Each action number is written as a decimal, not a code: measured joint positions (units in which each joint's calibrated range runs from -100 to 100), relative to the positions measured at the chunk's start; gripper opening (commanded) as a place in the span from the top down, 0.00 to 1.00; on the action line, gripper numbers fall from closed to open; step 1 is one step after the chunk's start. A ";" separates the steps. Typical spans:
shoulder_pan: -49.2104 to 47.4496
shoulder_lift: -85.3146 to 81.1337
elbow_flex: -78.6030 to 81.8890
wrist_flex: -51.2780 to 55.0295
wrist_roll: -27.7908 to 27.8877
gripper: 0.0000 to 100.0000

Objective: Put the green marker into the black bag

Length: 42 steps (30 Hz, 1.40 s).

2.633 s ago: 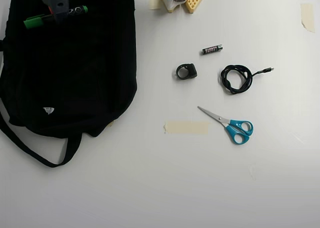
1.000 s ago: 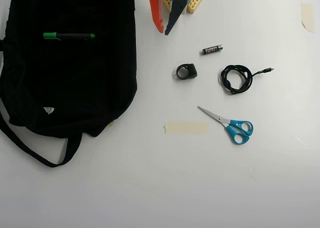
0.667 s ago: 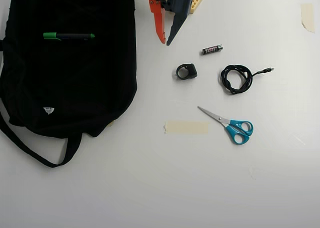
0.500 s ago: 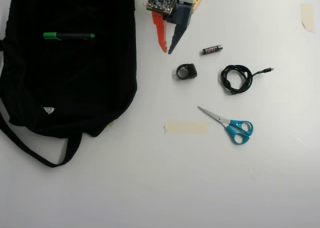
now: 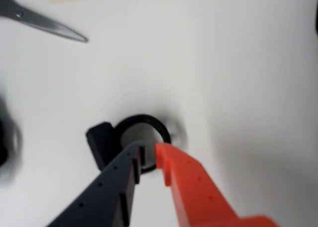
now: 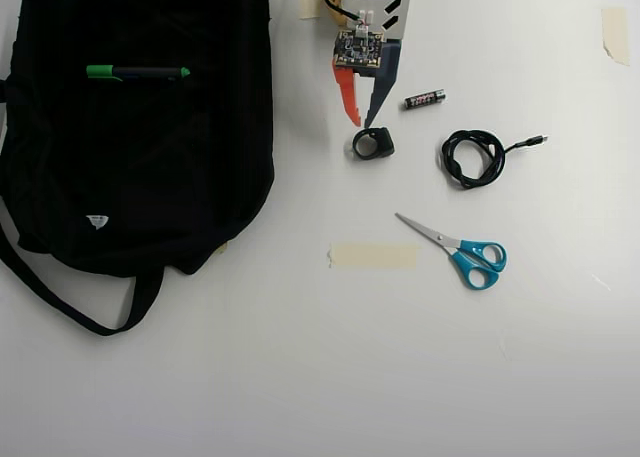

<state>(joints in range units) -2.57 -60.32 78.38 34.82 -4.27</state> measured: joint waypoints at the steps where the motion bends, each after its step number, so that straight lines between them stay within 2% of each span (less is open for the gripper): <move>1: 0.29 -1.58 1.57 -0.26 0.00 0.97; 15: 0.37 -28.39 20.05 0.17 -0.05 0.97; 26: 0.37 -30.30 20.20 2.75 0.24 0.98; 32: 0.37 -30.47 20.20 14.00 0.24 0.97; 42: 0.22 -32.13 20.20 26.19 0.24 0.98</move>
<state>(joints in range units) -2.35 -92.44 98.58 61.01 -4.03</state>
